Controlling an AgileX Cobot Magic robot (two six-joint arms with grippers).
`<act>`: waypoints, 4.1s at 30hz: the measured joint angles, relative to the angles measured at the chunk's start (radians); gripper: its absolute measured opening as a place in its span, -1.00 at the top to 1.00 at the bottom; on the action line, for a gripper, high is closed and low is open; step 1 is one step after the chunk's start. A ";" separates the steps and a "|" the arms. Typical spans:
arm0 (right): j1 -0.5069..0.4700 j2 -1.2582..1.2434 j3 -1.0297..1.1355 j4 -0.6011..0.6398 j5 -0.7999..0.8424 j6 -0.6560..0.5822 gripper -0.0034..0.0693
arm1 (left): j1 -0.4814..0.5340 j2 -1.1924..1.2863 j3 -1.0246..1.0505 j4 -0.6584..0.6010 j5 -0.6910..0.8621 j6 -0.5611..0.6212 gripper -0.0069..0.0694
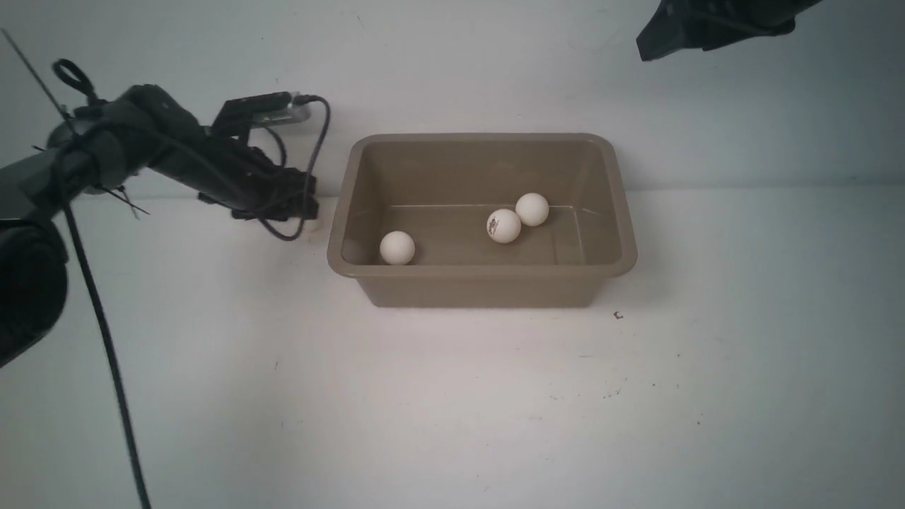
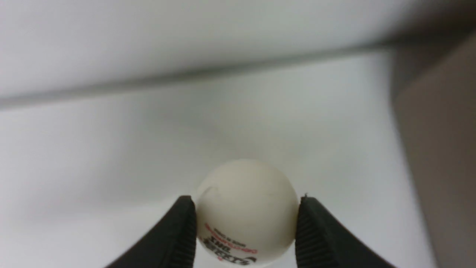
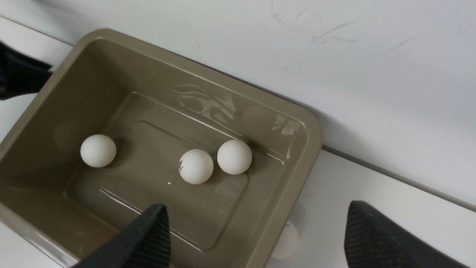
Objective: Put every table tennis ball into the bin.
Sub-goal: Use the left arm to clamp the table tennis ball closest to it, then use the left arm to put the table tennis ball into the box, then use the right arm to clamp the table tennis ball closest to it
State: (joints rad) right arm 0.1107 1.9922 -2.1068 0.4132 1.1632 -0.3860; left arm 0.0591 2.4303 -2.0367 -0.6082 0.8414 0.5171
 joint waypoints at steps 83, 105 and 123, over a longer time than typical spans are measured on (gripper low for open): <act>-0.195 -0.021 0.789 0.725 -0.330 -1.368 -0.42 | -0.339 -1.142 -0.033 0.407 0.439 -0.117 -0.38; -0.147 0.138 0.789 0.956 -0.394 -1.711 -0.42 | -0.339 -1.141 -0.033 0.405 0.441 -0.137 -0.38; -0.147 0.180 0.789 1.145 -0.427 -1.876 -0.42 | -0.339 -1.135 -0.033 0.405 0.441 -0.157 -0.38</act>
State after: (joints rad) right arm -0.0361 2.1720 -1.3174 1.5581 0.7359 -2.2621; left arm -0.2795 1.2952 -2.0696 -0.2029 1.2823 0.3604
